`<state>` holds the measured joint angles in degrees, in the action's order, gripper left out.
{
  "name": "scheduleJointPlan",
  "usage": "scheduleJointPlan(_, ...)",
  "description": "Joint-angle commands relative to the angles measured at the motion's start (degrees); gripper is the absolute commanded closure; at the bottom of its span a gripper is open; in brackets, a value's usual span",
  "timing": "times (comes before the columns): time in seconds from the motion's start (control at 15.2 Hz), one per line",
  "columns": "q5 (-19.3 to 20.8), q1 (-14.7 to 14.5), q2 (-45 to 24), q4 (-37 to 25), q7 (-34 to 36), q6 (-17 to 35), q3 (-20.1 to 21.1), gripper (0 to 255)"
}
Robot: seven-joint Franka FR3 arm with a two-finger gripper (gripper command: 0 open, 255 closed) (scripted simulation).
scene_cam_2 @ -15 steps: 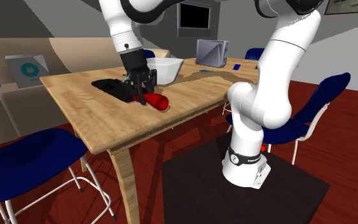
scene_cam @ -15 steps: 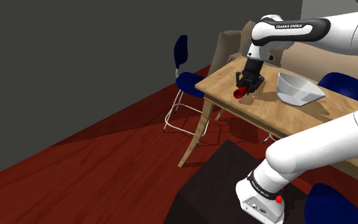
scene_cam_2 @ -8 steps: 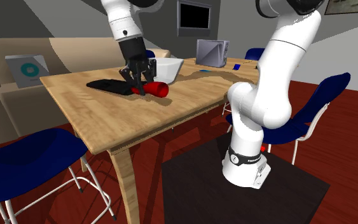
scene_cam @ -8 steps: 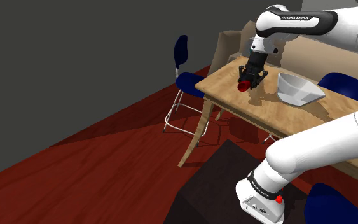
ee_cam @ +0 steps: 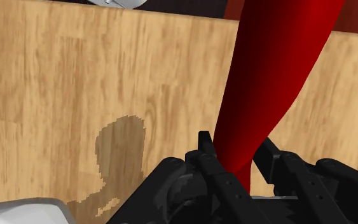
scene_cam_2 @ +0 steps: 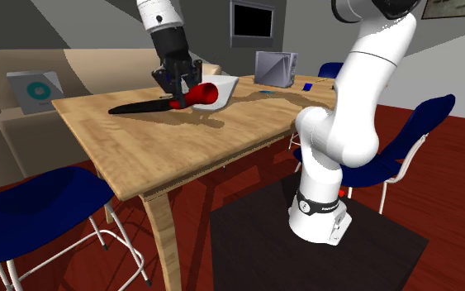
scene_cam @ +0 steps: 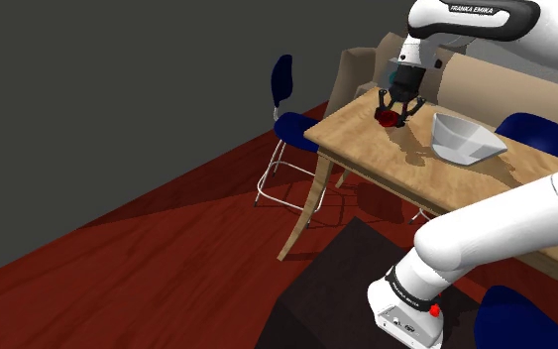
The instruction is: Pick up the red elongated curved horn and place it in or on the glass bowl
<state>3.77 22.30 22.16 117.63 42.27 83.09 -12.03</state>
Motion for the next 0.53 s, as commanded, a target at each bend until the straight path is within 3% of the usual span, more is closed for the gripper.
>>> scheduleJointPlan(0.0,-0.06,-0.04,-0.25,-1.69,-0.05,-1.45,0.03,255)
scheduleJointPlan(0.46,-0.31,-0.19,-1.43,-8.21,-0.21,-6.81,0.17,255)
